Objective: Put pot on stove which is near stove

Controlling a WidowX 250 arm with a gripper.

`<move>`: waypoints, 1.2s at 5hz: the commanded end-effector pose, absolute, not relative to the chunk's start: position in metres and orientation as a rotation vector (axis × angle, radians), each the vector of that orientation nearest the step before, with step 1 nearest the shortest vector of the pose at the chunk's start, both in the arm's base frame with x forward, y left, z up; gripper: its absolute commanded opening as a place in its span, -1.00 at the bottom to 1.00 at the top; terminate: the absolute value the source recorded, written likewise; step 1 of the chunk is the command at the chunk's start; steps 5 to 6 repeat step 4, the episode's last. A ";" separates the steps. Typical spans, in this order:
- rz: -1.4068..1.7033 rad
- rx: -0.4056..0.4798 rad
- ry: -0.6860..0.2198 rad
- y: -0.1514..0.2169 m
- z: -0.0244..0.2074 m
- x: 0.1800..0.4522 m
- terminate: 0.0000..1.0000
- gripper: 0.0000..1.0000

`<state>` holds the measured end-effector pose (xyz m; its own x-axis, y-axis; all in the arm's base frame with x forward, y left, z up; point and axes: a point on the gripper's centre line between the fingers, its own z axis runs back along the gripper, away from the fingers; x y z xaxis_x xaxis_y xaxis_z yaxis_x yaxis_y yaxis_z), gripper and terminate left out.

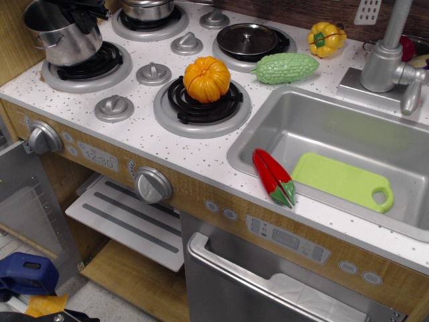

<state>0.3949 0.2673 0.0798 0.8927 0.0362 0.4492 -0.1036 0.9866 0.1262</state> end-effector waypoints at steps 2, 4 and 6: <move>0.072 0.133 -0.524 0.255 0.105 0.400 -1.00 1.00; 0.072 0.133 -0.524 0.255 0.105 0.400 1.00 1.00; 0.072 0.133 -0.524 0.255 0.105 0.400 1.00 1.00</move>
